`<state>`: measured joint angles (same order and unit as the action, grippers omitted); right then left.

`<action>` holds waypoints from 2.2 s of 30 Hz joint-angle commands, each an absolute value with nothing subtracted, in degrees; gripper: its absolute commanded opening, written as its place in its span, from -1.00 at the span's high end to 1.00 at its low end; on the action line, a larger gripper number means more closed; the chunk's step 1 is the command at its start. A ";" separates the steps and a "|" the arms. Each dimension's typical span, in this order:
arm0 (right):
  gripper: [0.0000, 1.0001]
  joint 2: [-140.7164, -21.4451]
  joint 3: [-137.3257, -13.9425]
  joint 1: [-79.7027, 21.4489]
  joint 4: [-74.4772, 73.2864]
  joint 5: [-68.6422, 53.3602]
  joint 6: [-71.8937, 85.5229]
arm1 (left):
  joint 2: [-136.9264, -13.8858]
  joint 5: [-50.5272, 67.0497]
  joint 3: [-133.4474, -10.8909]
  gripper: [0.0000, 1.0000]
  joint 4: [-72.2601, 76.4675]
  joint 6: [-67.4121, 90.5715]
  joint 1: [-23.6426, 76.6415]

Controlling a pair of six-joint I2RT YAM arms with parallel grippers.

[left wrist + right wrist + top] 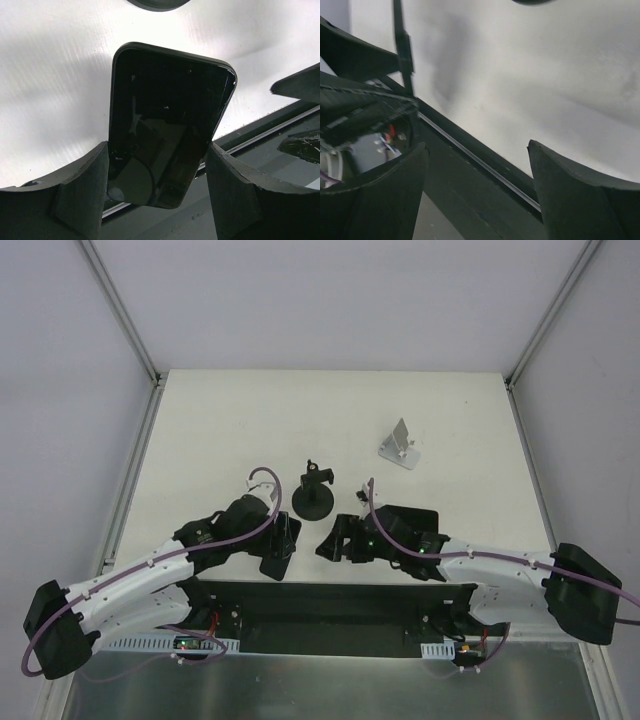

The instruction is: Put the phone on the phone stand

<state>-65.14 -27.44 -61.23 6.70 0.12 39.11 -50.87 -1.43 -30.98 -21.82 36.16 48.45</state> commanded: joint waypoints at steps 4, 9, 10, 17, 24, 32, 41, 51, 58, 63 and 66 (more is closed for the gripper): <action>-0.50 -72.49 -35.59 -66.09 23.64 9.57 42.72 | -43.77 -0.09 -29.36 1.00 -18.55 36.83 49.04; -0.37 -76.02 -39.45 -68.82 23.99 15.02 41.75 | -41.57 2.98 -28.39 1.00 -18.63 37.18 49.04; -0.27 -77.07 -39.81 -68.91 24.26 15.38 41.84 | -41.31 3.42 -28.30 1.00 -18.63 37.09 49.04; 0.04 -80.24 -41.66 -70.48 24.79 16.96 42.36 | -38.32 4.48 -27.60 1.00 -18.63 38.32 49.04; 0.48 -85.16 -43.33 -71.10 27.41 14.42 42.28 | -36.91 4.66 -27.42 1.00 -18.63 38.32 49.04; 0.99 -74.90 -40.35 -70.67 26.20 11.17 26.91 | -34.72 16.24 -30.84 -0.60 -18.98 35.07 49.04; 0.98 -60.74 -33.32 -58.98 27.77 -20.02 18.63 | -29.26 23.20 -36.90 -0.98 -20.30 33.49 49.04; 0.99 -50.11 -32.17 -58.01 27.42 -34.62 16.88 | -44.38 43.42 -39.29 -0.73 -11.52 29.80 50.53; 0.98 -48.69 -33.31 -57.92 23.74 -35.51 16.44 | -49.12 46.67 -40.16 0.10 -2.47 32.08 54.48; 0.99 -49.48 -34.98 -57.92 20.66 -35.07 16.70 | -52.73 46.94 -41.92 0.86 -2.46 31.29 56.86; 0.82 -49.75 -35.68 -57.92 19.78 -34.46 17.84 | -52.04 43.34 -42.19 1.00 -3.51 31.20 57.13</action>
